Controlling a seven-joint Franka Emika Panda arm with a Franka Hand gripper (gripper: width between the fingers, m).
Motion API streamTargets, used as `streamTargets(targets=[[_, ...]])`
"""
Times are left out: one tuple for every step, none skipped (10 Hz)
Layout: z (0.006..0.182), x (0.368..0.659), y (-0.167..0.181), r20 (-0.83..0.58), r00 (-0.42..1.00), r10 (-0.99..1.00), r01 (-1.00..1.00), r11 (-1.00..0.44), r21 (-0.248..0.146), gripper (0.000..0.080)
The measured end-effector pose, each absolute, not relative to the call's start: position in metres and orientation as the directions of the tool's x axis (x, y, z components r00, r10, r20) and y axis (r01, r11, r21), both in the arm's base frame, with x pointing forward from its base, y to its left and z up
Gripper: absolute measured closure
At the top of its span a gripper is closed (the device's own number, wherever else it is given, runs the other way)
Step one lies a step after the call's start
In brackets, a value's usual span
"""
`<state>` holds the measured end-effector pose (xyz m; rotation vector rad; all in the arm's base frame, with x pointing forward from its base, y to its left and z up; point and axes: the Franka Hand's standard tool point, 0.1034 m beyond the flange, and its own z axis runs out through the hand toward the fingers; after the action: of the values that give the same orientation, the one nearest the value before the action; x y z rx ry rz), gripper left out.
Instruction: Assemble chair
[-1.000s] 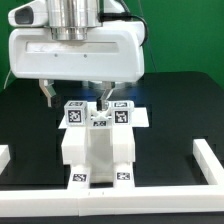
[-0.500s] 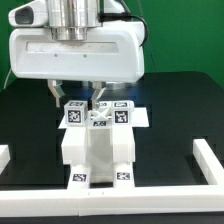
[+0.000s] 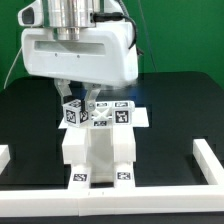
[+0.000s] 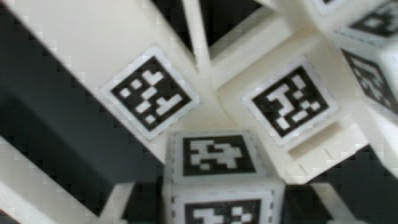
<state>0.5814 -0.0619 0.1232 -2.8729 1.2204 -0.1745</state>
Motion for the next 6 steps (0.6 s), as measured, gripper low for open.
streamTargets(targets=[[0.1229, 0.5823, -0.0617, 0.088, 0.567, -0.819, -0.817, -0.573, -0.071, 0.0517], [0.1228, 0.5825, -0.0623, 0.078, 0.462, -0.883, -0.880, -0.467, -0.082, 0.0517], [0.1228, 0.5826, -0.0628, 0.062, 0.355, -0.933, -0.929, -0.359, -0.093, 0.0517], [0.1228, 0.5827, -0.0618, 0.043, 0.231, -0.972, -0.967, -0.235, -0.102, 0.0517], [0.1227, 0.5830, -0.0604, 0.016, 0.086, -0.996, -0.990, -0.087, -0.114, 0.0517], [0.1226, 0.5828, -0.0608, 0.001, 0.011, -1.000, -0.993, -0.011, -0.118, 0.0517]])
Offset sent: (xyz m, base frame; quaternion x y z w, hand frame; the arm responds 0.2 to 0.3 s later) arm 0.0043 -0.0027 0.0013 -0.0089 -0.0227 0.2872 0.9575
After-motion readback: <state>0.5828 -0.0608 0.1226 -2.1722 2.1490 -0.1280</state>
